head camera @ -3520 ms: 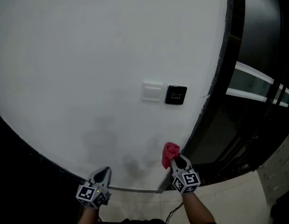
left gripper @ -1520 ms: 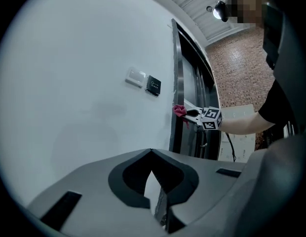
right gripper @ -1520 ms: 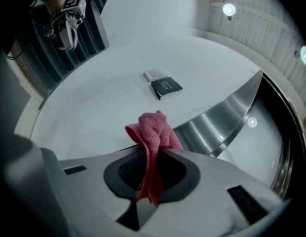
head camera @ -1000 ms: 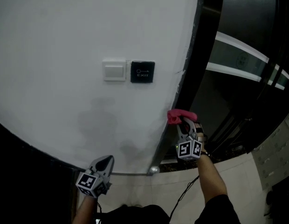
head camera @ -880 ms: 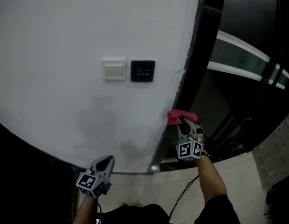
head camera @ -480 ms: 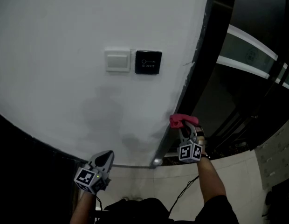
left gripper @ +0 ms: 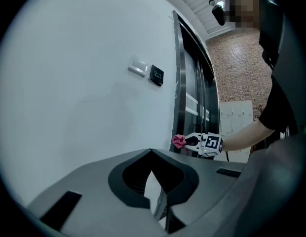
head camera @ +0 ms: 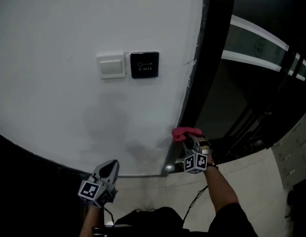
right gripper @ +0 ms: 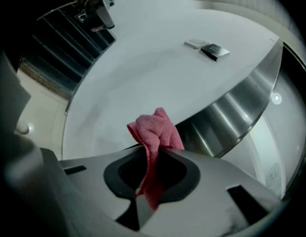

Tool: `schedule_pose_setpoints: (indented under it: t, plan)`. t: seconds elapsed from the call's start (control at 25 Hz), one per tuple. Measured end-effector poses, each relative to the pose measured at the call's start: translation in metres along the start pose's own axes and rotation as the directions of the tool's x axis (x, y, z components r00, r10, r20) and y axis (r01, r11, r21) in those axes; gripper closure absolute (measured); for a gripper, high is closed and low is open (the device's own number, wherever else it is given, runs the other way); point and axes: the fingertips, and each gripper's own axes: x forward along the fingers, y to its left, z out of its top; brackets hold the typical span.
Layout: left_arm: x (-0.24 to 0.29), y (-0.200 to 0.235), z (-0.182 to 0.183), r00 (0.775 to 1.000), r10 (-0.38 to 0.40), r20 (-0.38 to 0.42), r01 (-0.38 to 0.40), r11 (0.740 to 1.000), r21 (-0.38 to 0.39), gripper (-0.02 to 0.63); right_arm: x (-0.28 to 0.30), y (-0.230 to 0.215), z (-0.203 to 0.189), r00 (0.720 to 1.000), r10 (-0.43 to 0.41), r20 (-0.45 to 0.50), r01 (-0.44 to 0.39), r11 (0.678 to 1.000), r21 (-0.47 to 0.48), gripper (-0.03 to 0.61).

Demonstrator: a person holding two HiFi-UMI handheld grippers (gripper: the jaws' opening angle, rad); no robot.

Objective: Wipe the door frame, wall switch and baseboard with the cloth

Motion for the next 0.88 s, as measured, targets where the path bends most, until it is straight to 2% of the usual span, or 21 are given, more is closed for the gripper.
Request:
schedule_pose_setpoints:
  t: [0.16,0.32,0.56,0.76,0.88]
  plan:
    - [0.003,-0.001,-0.002,1.000,-0.006,-0.012,0.005,1.000,-0.012,0.623,0.007,0.018,-0.008,0.999,0.047,-0.021,-0.047,0.999,0.004,0.529]
    - [0.006,0.000,0.001,1.000,-0.011,-0.027,0.012,0.999,0.041,0.623,0.014,0.032,-0.014,0.996,0.075,-0.043,-0.075,0.997,0.010,0.529]
    - [0.004,0.005,0.014,1.000,-0.003,0.002,0.003,0.999,0.048,0.623,0.020,0.047,-0.017,0.989,0.127,-0.081,-0.127,0.992,0.003,0.529]
    - [-0.001,-0.006,0.010,0.999,-0.027,-0.024,0.028,0.998,0.061,0.623,0.019,0.051,-0.019,0.982,0.146,-0.123,-0.142,0.989,0.040,0.529]
    - [-0.001,-0.008,0.009,0.999,-0.037,-0.020,0.038,0.998,0.057,0.623,0.019,0.053,-0.016,0.973,0.180,-0.145,-0.163,0.980,0.117,0.529]
